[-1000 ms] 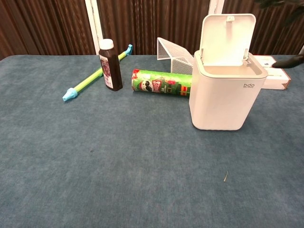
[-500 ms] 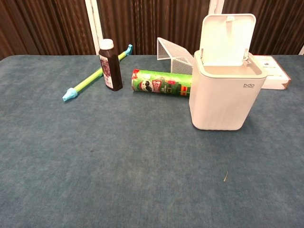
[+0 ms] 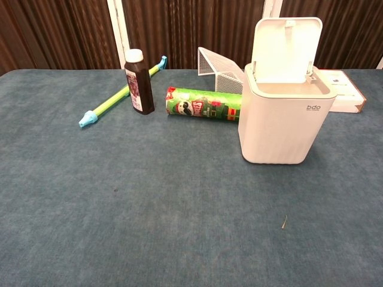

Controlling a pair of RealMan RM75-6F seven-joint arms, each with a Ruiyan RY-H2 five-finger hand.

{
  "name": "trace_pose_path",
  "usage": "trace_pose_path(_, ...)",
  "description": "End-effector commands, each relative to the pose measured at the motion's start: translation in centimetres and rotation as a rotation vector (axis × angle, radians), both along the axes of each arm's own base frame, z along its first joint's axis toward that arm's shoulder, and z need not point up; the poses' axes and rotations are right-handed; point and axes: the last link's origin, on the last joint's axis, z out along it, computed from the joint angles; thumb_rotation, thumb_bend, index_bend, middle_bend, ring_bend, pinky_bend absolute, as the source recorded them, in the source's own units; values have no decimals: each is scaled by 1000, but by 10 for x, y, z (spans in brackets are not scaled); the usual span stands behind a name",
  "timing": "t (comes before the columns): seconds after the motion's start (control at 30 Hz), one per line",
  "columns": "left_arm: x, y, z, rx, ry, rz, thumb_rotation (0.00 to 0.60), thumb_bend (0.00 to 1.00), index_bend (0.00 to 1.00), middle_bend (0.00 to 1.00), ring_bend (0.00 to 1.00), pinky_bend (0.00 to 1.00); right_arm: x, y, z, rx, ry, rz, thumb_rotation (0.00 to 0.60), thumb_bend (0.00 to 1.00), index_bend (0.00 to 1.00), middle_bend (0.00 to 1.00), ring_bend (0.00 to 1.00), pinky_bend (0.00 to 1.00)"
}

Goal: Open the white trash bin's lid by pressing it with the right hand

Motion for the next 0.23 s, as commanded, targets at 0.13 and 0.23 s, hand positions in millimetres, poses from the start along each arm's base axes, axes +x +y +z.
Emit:
trace_pose_path(0.13,-2,3,-1,-22,-2,13,600,468,369,293,190,356,-1,0,-3,27,1,-26,600,255,211,145,74,229)
trace_pose_path(0.23,-1,4,-2,-25,-6,11,600,468,369,292,190,356,-1,0,-4,34,4,-29,600,255,211,145,74,229)
